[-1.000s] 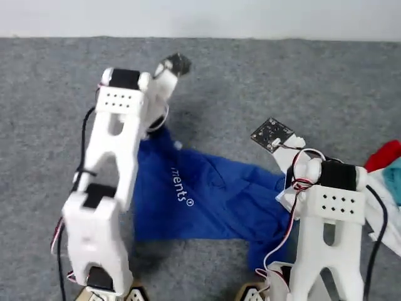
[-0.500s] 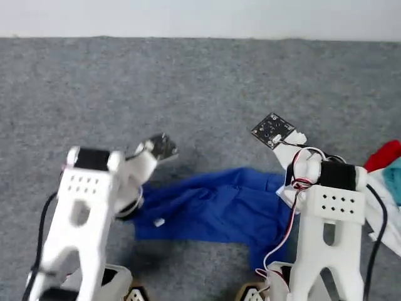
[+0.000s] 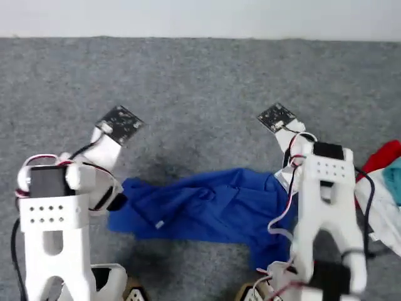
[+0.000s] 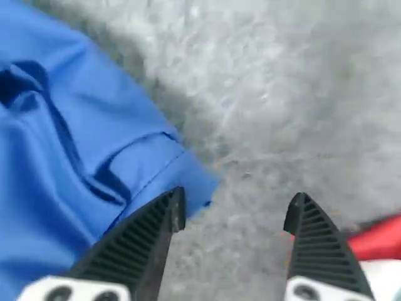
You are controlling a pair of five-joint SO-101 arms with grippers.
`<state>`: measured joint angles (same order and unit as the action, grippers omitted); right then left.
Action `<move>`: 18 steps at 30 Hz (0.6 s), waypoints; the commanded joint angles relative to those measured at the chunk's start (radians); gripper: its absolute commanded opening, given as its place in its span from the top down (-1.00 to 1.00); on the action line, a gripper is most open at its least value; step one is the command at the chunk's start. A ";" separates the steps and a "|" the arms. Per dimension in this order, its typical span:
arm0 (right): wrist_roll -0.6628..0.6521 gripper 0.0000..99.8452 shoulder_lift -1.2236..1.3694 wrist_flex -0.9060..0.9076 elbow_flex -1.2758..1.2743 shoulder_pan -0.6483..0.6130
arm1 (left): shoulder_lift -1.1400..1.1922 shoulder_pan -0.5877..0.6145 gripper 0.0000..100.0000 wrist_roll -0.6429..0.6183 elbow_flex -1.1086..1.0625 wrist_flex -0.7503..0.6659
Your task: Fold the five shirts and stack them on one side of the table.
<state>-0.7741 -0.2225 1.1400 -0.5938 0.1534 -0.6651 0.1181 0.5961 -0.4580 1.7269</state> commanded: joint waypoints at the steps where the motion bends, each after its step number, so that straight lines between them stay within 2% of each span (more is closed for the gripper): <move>1: 0.009 0.47 0.150 0.016 0.149 0.035 | -0.018 0.089 0.53 0.057 0.050 0.031; 7: 0.009 0.50 0.288 0.202 0.374 0.038 | -0.018 0.133 0.53 0.075 0.048 0.031; 12: 0.009 0.83 0.305 0.229 0.379 -0.010 | -0.018 0.132 0.53 0.072 0.044 0.029; 18: 0.011 0.76 0.309 0.272 0.341 -0.031 | -0.018 0.135 0.53 0.072 0.044 0.029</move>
<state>-0.7695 0.0890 1.3871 -0.2578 0.1320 -0.6651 0.2470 0.6621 -0.4442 1.7269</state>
